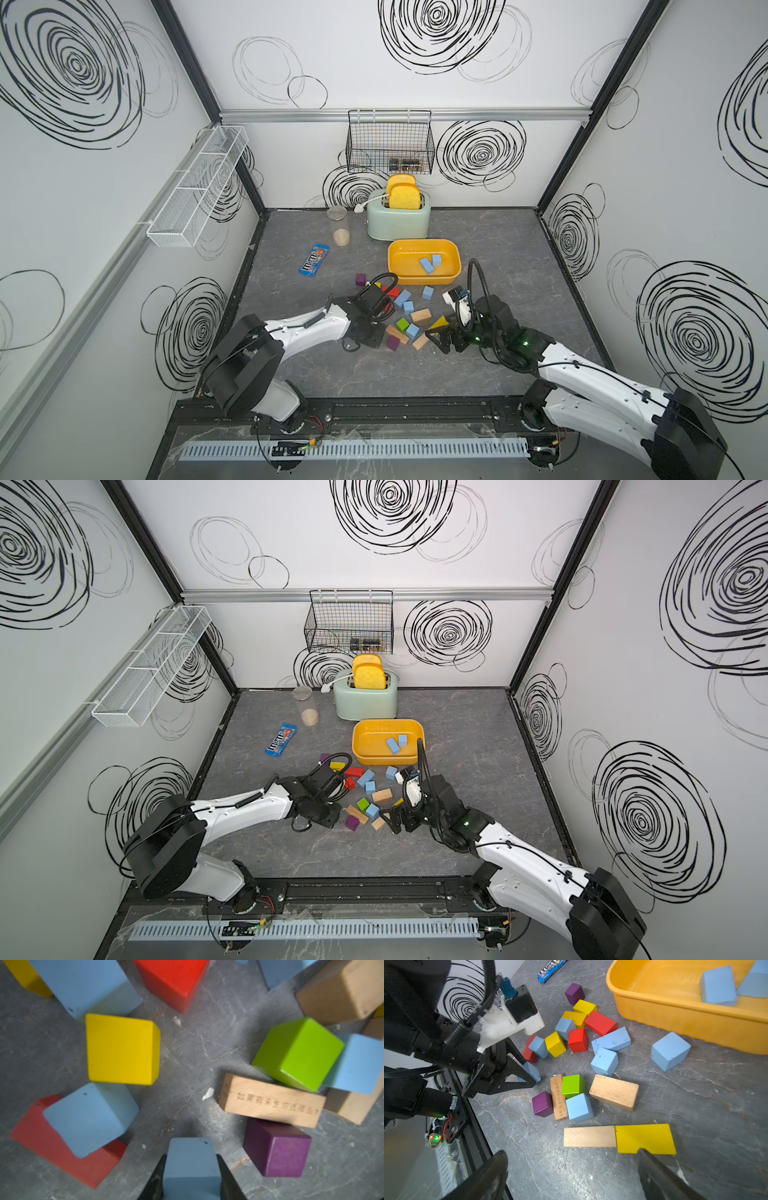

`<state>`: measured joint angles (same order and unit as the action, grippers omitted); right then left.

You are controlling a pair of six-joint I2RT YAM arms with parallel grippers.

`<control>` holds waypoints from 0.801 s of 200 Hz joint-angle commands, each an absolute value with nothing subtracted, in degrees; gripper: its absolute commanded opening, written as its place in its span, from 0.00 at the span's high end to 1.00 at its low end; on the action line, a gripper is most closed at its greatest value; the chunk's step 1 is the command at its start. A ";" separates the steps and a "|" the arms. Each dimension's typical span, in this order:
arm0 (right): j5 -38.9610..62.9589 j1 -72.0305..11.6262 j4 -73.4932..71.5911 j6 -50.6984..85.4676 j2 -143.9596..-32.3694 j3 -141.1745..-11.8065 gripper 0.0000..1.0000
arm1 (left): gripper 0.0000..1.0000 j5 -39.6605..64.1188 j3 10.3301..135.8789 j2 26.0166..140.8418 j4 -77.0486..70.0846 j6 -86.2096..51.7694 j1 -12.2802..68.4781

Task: Pick out the blue building blocks
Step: Pick up the building block from the center of the board, then place the building block in the storage box.

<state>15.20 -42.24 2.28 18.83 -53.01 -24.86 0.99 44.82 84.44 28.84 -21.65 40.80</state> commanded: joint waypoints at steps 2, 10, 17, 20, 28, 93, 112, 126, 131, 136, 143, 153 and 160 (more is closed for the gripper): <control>17.04 -40.23 2.70 19.19 -51.55 -25.88 0.02 | 1.00 -0.35 47.40 81.56 30.16 -22.35 40.34; 17.94 -39.01 2.99 19.25 -51.33 -26.31 0.02 | 1.00 -0.27 47.83 80.74 29.97 -22.33 40.32; 18.91 -37.88 3.22 19.29 -51.09 -26.77 0.02 | 1.00 -0.26 48.22 79.88 29.57 -22.38 40.30; 19.32 -37.40 3.25 19.39 -50.98 -27.01 0.02 | 1.00 -0.21 48.47 79.53 29.50 -22.35 40.28; 20.38 -35.93 3.33 19.50 -50.62 -27.43 0.02 | 1.00 -0.31 49.13 78.55 29.02 -22.24 40.39; 23.46 -29.50 4.13 19.65 -50.96 -32.10 0.02 | 1.00 -2.99 55.46 74.39 24.42 -20.42 40.08; 23.83 -28.43 4.30 20.00 -51.15 -33.43 0.02 | 1.00 -3.75 56.61 74.32 21.60 -19.46 39.67; 23.95 -27.57 4.35 20.21 -51.38 -34.39 0.02 | 1.00 -3.79 57.66 74.86 19.63 -18.76 38.97; 23.91 -27.29 4.56 20.34 -51.52 -34.80 0.02 | 1.00 -3.51 58.10 75.20 19.04 -18.65 38.65; 23.91 -26.92 4.59 20.49 -51.68 -35.16 0.02 | 1.00 -3.04 58.62 75.60 18.56 -18.23 38.26; 23.99 -26.40 4.58 20.70 -51.97 -35.69 0.02 | 1.00 -2.62 59.47 76.31 18.13 -17.77 37.98; 24.24 -25.73 4.51 21.09 -52.38 -36.32 0.02 | 1.00 -2.38 60.85 77.55 17.61 -17.09 37.58; 24.46 -25.22 4.26 21.39 -52.86 -36.69 0.02 | 1.00 -2.19 61.92 78.43 17.36 -16.41 37.44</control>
